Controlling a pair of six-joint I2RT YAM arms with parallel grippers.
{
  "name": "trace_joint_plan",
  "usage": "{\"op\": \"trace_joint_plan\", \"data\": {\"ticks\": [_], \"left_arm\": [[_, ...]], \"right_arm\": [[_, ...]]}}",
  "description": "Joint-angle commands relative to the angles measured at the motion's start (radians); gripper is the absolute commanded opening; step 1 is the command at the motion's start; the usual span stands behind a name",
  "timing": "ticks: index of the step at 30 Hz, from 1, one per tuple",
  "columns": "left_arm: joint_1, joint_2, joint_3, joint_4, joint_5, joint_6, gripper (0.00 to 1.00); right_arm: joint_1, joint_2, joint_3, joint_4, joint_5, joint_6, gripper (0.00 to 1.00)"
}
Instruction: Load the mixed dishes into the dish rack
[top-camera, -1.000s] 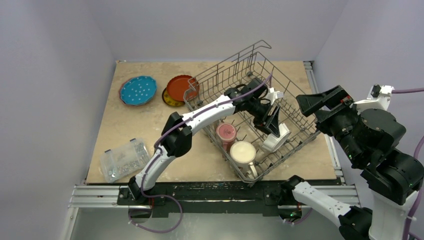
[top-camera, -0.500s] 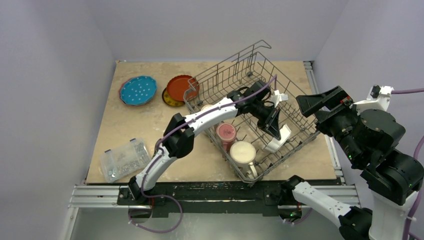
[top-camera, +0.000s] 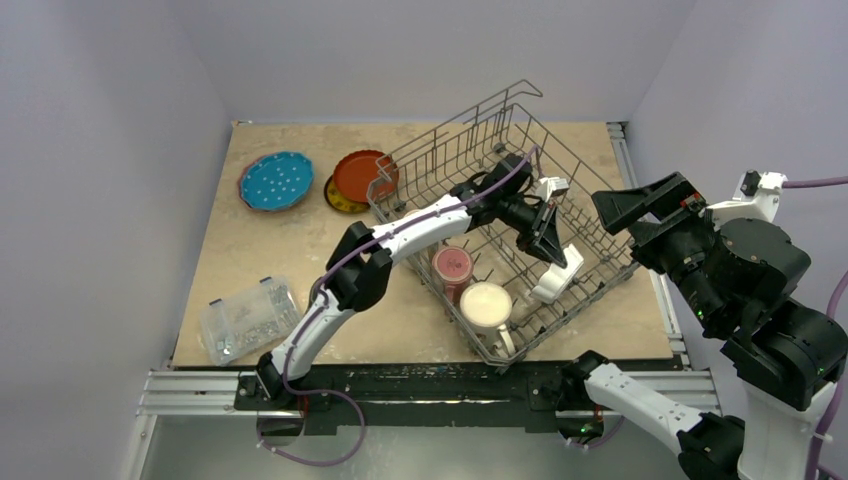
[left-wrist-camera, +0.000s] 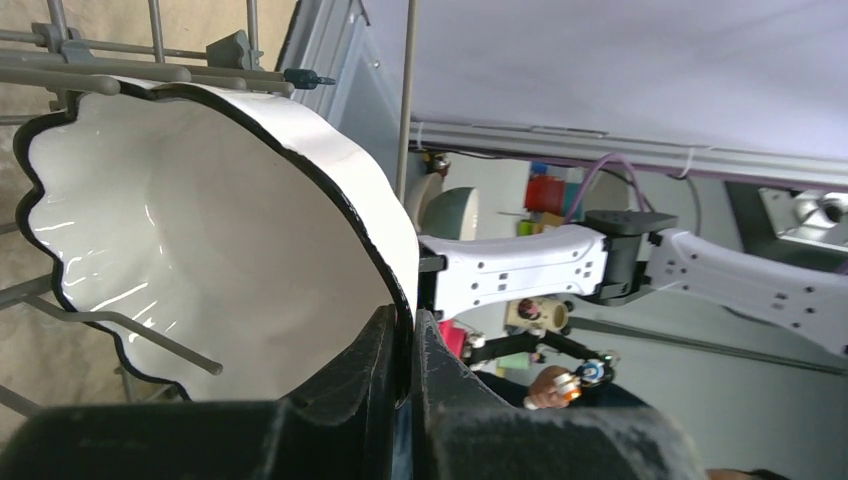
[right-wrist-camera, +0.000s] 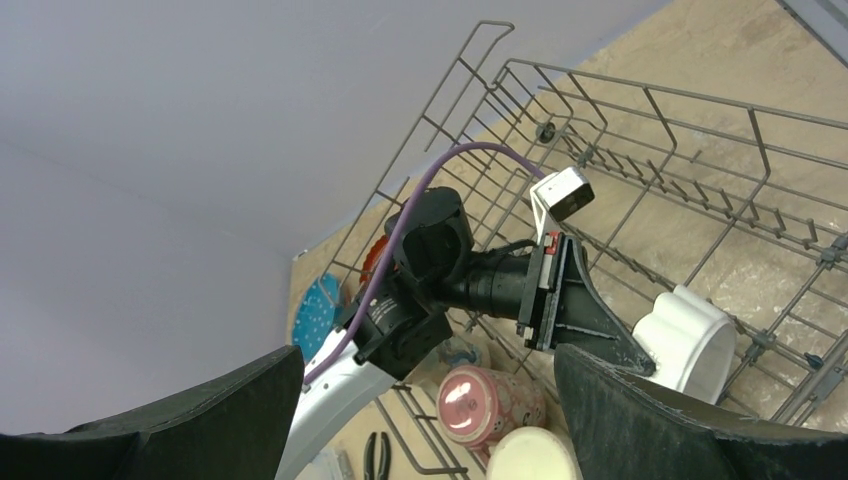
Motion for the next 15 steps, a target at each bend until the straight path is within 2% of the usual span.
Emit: {"op": "trace_joint_plan", "data": {"ticks": [1, 10, 15], "left_arm": [[0.006, -0.097, 0.033, 0.448, 0.167, -0.323, 0.0], [0.019, -0.144, 0.011, 0.453, 0.167, -0.328, 0.0], [0.029, -0.165, -0.039, 0.378, 0.164, -0.233, 0.0]], "right_arm": [[0.002, -0.003, 0.014, 0.003, -0.014, 0.011, 0.98], [0.003, 0.0, 0.014, 0.007, -0.014, 0.006, 0.98], [0.003, 0.006, 0.018, 0.008, -0.015, -0.004, 0.98]]}}
